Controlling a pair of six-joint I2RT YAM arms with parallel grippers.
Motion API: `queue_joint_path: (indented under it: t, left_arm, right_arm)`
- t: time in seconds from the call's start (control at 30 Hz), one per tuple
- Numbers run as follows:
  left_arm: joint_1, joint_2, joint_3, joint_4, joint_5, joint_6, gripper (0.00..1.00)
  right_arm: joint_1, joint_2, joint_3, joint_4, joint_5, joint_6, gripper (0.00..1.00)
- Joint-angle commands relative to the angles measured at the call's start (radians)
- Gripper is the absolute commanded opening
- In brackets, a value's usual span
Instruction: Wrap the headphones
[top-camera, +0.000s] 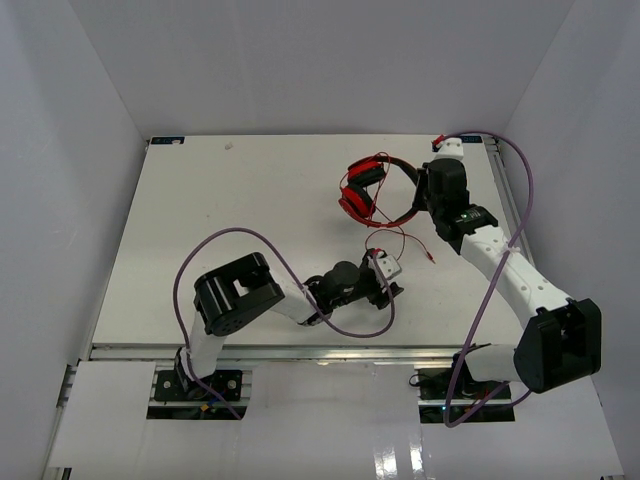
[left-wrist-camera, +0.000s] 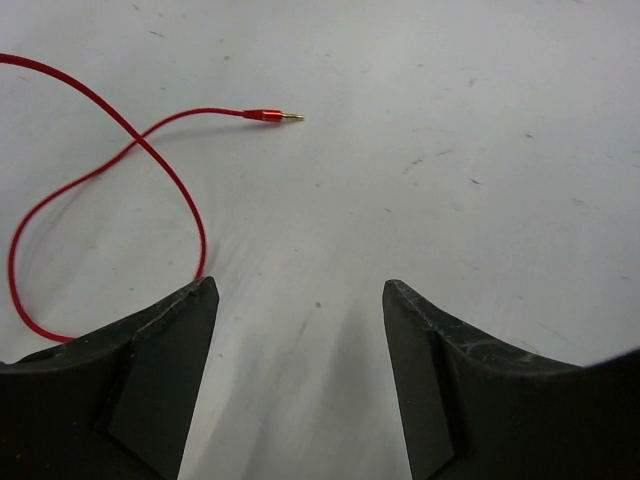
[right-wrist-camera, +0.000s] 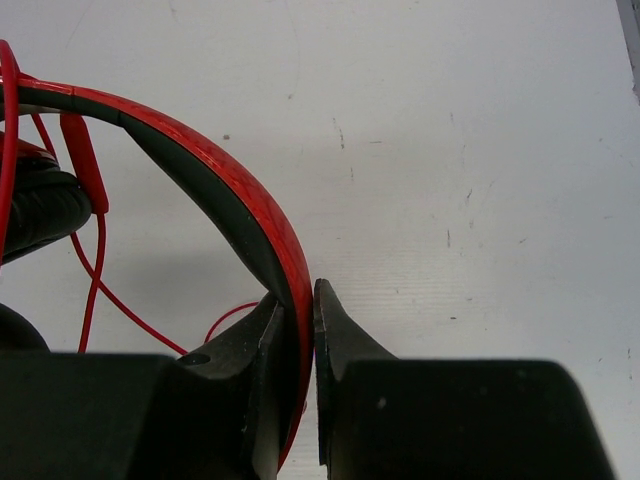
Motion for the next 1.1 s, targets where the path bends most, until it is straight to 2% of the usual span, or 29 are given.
queue_joint_path:
  t: [0.0,0.1,0.5,0.57,0.63,0.83,0.9,1.07]
  left_arm:
    - [-0.005,0.04,0.084,-0.011,-0.205,0.125,0.78]
    - [-0.005,0.08,0.105,0.021,-0.293,0.134,0.8]
    - [-0.003,0.273,0.377,-0.149,-0.346,0.154,0.79]
    - [-0.003,0.298,0.407,-0.176,-0.363,0.153,0.72]
    - [-0.003,0.305,0.42,-0.187,-0.364,0.154,0.61]
    - [-0.003,0.276,0.384,-0.2,-0.295,0.125,0.13]
    - [-0.003,0.248,0.36,-0.194,-0.279,0.107,0.0]
    - [-0.023,0.103,0.209,-0.15,-0.176,0.07,0.0]
  right_arm:
    - [0.0,-0.055,0.047,0.049,-0.034,0.053,0.08]
    - [0.0,-0.056,0.046,0.046,-0.04,0.056,0.08]
    - [0.0,-0.08,0.053,0.014,-0.066,0.062,0.08]
    - [0.002,-0.085,0.048,0.016,-0.068,0.064,0.08]
    - [0.0,-0.087,0.042,0.017,-0.073,0.064,0.08]
    - [0.0,-0.092,0.03,0.023,-0.06,0.054,0.08]
    - [0.002,-0.092,0.023,0.028,-0.052,0.053,0.08]
    - [0.002,-0.081,0.017,0.039,-0.021,0.04,0.08]
